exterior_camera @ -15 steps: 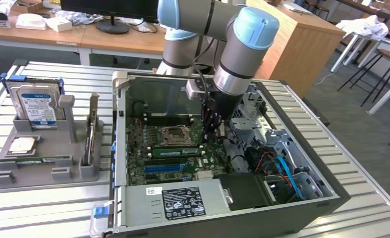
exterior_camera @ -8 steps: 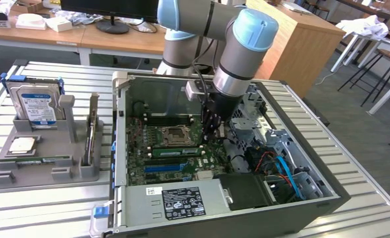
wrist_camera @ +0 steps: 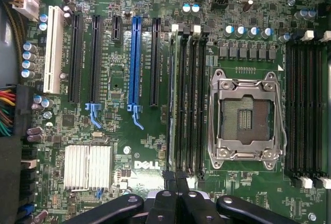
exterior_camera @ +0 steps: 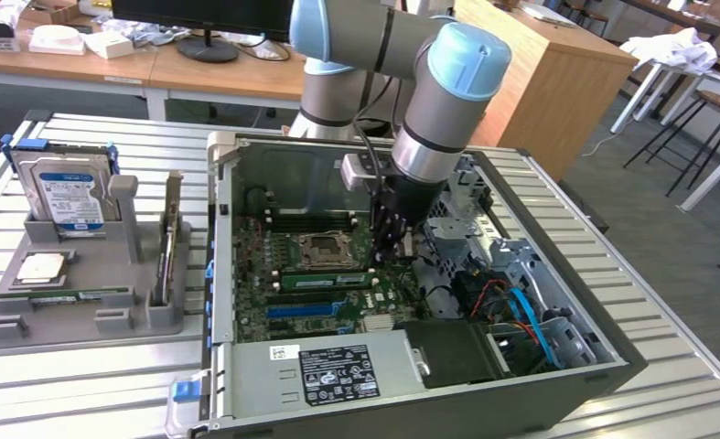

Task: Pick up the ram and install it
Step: 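Press down the ram until it locks into place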

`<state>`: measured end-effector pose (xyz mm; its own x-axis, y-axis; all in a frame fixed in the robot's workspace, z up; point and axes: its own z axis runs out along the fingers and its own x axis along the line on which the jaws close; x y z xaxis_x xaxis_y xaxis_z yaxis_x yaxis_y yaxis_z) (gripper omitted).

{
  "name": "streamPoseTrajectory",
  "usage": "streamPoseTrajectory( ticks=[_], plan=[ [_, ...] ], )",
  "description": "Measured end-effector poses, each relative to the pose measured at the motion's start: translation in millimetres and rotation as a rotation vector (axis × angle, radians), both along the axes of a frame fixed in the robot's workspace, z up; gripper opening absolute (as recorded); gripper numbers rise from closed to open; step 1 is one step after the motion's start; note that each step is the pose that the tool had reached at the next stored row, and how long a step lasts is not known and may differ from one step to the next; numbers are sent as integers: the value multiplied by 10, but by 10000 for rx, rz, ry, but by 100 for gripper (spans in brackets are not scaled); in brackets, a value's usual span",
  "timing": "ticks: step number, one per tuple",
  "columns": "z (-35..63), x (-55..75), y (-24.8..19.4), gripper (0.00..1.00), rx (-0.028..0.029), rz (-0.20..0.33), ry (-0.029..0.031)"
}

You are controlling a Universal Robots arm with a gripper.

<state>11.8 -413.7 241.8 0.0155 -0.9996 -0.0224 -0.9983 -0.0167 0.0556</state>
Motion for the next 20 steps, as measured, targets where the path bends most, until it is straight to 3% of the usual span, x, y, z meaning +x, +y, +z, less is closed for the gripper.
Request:
streamPoseTrajectory(
  ticks=[20],
  plan=[
    [-85,0,0,10,4,0,0]
  ],
)
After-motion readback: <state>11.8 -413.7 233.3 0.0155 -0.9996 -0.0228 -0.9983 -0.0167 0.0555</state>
